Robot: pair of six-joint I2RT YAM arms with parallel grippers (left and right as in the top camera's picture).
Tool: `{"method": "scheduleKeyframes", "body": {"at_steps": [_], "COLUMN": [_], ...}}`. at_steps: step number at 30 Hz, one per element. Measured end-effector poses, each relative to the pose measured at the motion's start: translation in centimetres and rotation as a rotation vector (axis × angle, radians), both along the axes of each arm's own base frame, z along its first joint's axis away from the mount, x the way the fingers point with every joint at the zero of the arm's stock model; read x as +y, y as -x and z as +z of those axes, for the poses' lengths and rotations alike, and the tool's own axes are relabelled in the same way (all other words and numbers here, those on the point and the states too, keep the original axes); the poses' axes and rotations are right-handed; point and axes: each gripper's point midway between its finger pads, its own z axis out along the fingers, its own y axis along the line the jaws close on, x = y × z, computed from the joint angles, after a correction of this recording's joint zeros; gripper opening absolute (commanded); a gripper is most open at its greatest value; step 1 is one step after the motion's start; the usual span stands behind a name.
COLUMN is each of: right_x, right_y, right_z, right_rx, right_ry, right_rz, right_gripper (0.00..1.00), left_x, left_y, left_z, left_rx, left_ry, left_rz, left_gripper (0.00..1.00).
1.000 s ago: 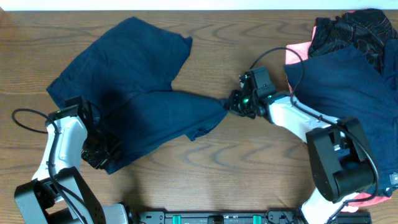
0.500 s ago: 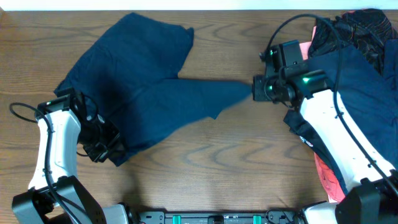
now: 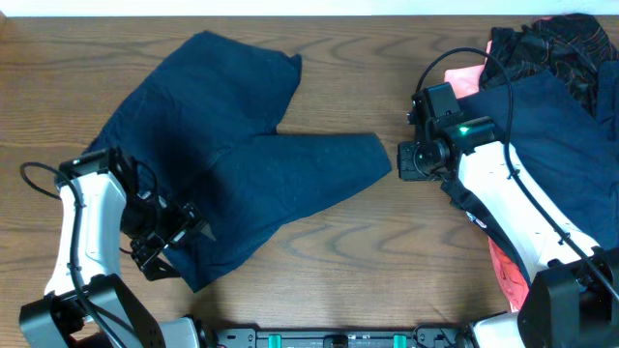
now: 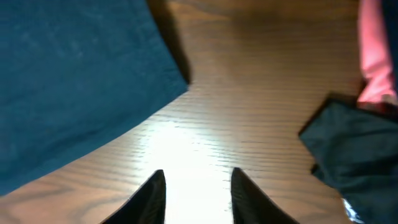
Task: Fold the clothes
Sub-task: 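Grasp the right leg end of the shorts with the right gripper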
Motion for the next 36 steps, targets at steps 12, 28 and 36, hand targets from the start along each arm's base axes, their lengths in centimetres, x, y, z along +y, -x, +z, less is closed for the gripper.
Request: {"method": "scheduleKeyframes", "body": {"at_steps": [12,28,36], "right_x": [0.6,0.3,0.9], "right_y": [0.0,0.3,0.8], "right_z": [0.0,-0.1,-0.2], "right_rx": [0.004,0.013,0.037], "right_ry": [-0.037,-0.019,-0.053], "right_rz": [0.006,0.002,0.013], "right_gripper": [0.45,0.46,0.52], "left_x": [-3.3,0.9,3.1], "left_y": [3.2,-2.6,-3.1], "left_z": [-7.2,-9.6,-7.8], "left_rx": [0.034,-0.258,-0.248], "left_ry": [-0.003,-0.237,-0.287], "left_rz": [0.163,0.369,0.394], "left_gripper": [0.90,0.06,0.06]}}
